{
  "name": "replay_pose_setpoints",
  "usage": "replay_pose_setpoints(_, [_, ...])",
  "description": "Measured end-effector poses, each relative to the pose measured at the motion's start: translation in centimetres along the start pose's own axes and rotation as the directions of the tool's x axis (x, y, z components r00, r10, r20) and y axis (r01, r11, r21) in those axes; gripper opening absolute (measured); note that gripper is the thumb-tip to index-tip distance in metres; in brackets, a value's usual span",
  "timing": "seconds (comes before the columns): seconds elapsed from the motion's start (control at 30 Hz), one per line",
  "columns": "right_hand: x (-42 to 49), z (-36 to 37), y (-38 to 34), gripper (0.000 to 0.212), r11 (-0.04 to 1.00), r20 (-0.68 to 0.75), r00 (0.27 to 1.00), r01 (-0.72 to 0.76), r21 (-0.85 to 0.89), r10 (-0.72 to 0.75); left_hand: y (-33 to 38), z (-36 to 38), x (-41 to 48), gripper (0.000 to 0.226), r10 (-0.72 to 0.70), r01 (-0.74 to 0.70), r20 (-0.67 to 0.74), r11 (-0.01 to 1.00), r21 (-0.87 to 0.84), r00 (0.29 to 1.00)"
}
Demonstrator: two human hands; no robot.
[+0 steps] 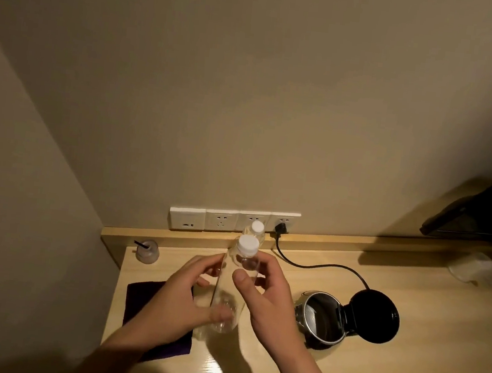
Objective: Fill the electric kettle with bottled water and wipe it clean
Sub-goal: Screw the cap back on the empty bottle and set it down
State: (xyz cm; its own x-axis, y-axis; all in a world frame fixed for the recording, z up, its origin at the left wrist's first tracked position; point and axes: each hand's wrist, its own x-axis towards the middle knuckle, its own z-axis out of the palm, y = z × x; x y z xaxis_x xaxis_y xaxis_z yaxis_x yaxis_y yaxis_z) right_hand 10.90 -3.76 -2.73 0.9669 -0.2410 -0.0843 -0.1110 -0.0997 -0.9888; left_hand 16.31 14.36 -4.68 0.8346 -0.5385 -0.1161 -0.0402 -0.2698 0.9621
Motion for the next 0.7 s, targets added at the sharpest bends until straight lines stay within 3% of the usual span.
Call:
replay_pose_setpoints(0.17, [2.5, 0.8, -0.4, 0.056, 0.994, -0.009, 0.999, -0.048, -0.097, 0.047, -1.2, 1.0, 1.4, 0.082, -0.044, 0.041, -0.201, 0.999, -0.021, 0.979])
replay_pose_setpoints(0.27, [4.2, 0.8, -0.8, 0.054, 0.966, 0.061, 0.996, -0.045, -0.256, 0.063, -1.7, 0.4, 3.0, 0.068, -0.032, 0.024, -0.224, 0.999, -0.037, 0.974])
replay_pose_setpoints(0.4, [7.4, -0.8, -2.9, 0.071, 0.885, 0.161, 0.984, 0.142, -0.444, -0.077, -3.3, -0.7, 4.8, 0.066, -0.054, 0.055, -0.169, 0.998, 0.005, 0.984])
replay_pose_setpoints(0.47, [9.4, -1.6, -3.8, 0.060, 0.798, 0.285, 0.948, 0.278, -0.535, -0.140, -4.0, -1.2, 5.8, 0.067, -0.076, 0.080, -0.150, 0.997, 0.020, 0.986])
replay_pose_setpoints(0.57, [12.0, -1.6, -4.2, 0.041, 0.649, 0.451, 0.884, 0.413, -0.639, -0.119, -5.1, -1.6, 7.6, 0.068, -0.097, 0.100, -0.141, 0.995, 0.018, 0.985])
replay_pose_setpoints(0.7, [14.4, -0.8, -3.0, 0.034, 0.539, 0.512, 0.856, 0.467, -0.701, -0.074, -7.4, -1.5, 10.1, 0.067, -0.099, 0.105, -0.130, 0.994, 0.040, 0.987])
